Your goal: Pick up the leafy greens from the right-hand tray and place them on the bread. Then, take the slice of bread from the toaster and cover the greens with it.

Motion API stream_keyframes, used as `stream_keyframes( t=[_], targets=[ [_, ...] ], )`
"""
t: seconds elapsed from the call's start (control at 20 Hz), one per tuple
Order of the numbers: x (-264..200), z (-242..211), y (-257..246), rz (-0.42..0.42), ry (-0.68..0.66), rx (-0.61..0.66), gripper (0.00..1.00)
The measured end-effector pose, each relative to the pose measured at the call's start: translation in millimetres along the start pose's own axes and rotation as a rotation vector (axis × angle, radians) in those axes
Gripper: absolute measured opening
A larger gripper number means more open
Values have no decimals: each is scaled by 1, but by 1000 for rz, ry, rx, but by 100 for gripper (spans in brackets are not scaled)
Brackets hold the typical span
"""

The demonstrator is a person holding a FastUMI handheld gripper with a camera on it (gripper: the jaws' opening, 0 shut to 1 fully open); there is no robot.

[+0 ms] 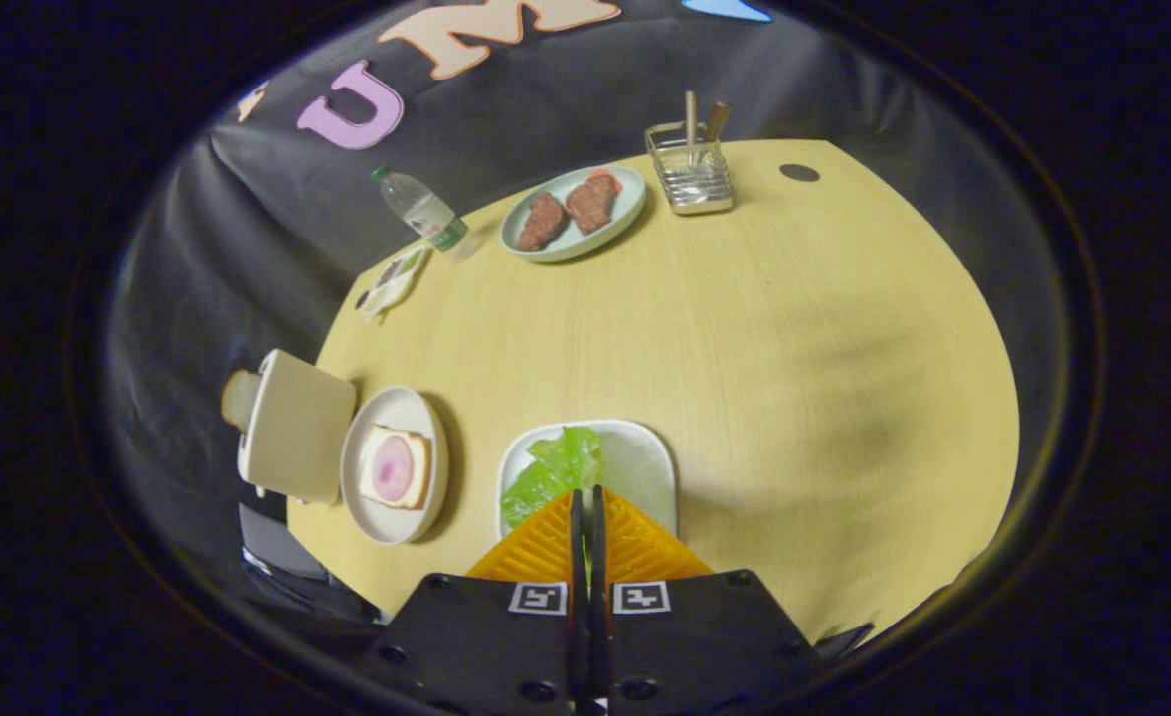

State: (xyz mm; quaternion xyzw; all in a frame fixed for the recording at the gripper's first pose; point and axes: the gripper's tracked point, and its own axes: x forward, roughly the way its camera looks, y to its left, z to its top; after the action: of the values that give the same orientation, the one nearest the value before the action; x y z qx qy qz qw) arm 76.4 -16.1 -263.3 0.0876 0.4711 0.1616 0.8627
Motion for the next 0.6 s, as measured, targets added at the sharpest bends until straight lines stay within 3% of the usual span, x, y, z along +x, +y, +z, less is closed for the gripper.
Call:
stream_keyframes(
  t=[0.3,0.6],
  targets=[
    [-37,15,79,192,-35,88,3],
    [-35,25,164,375,-48,195,3]
  ],
)
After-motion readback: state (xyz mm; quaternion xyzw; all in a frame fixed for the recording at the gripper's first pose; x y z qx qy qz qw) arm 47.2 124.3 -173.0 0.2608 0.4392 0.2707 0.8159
